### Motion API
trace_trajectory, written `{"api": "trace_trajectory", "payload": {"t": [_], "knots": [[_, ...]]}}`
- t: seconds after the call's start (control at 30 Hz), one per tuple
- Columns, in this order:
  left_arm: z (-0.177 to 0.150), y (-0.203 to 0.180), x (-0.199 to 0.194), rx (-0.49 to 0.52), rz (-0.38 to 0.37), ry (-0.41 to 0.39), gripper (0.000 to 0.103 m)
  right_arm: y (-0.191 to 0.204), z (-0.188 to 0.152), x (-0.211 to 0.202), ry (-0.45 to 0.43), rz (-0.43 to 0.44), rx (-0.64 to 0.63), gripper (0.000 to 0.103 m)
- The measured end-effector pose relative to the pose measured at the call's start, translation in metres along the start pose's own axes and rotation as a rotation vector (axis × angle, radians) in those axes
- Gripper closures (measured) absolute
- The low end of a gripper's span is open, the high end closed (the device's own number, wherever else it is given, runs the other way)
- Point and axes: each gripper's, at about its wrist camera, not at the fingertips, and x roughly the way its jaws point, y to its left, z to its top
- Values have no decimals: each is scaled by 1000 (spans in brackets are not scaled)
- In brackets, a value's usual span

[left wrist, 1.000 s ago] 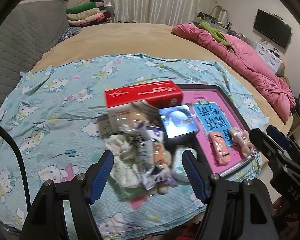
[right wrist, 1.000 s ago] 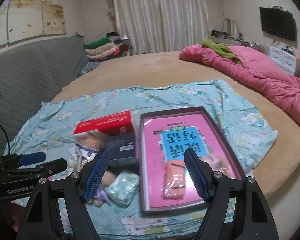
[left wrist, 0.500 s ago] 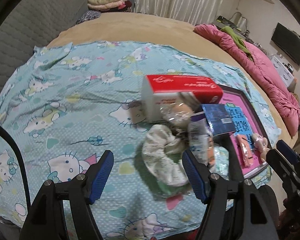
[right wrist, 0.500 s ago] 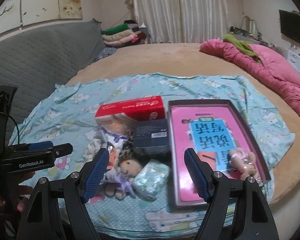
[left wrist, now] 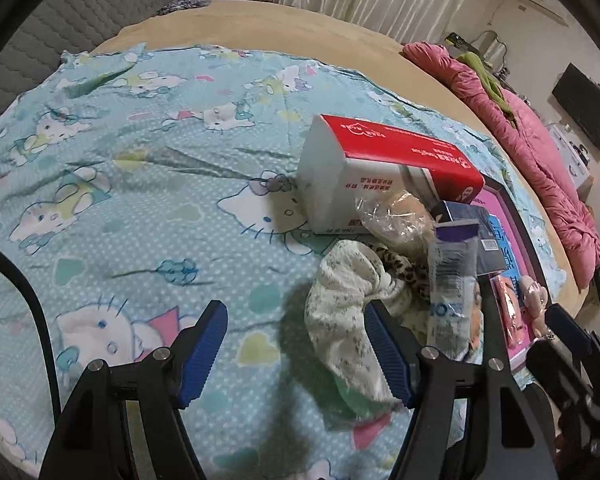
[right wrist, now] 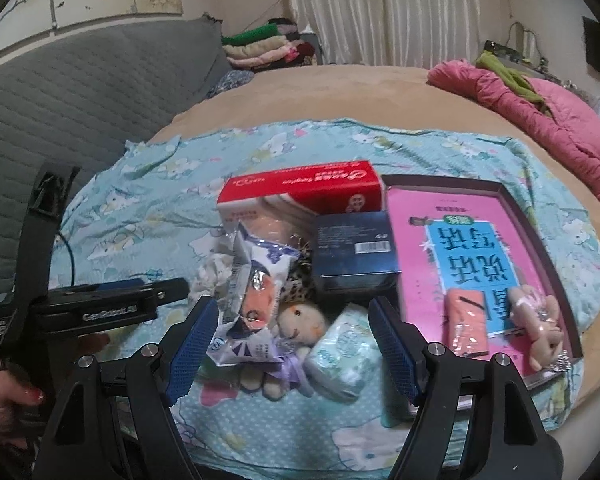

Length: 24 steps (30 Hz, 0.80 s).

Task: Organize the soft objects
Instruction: 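Move left gripper to white floral scrunchie while right gripper approaches orange snack bag, then close left gripper on white floral scrunchie while right gripper grasps orange snack bag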

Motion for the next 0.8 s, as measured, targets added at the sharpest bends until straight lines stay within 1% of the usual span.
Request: {"api": "trace_trajectory", "payload": {"t": [0.13,0.3,0.43,0.47,0.5,0.53,0.63,0.67,0.7,0.77,0.8], "knots": [[4,-2,14,32,-29,-2,33,5,3,18,26,2,-3,24],[6,-4,25,85,-36,6,33,7,3,38,60,6,8,24],[7,-7,29,112,-67,3,34,10,4,52,84,8,7,24],[7,-7,30,123,-58,3,34,11,4,55,87,7,5,25],[7,-7,31,130,-56,3,34,12,4,57,90,5,2,27],[7,-6,31,135,-71,3,34,12,4,59,94,4,0,30],[8,-6,33,143,-108,9,34,15,3,66,112,15,-11,43],[9,-7,34,153,-109,10,34,17,3,69,118,24,-20,50],[9,-8,35,160,-110,11,35,18,2,70,120,28,-27,55],[11,-10,38,167,-126,17,39,19,1,71,126,38,-34,61],[11,-11,38,170,-129,17,40,19,1,72,125,38,-34,63]]}}
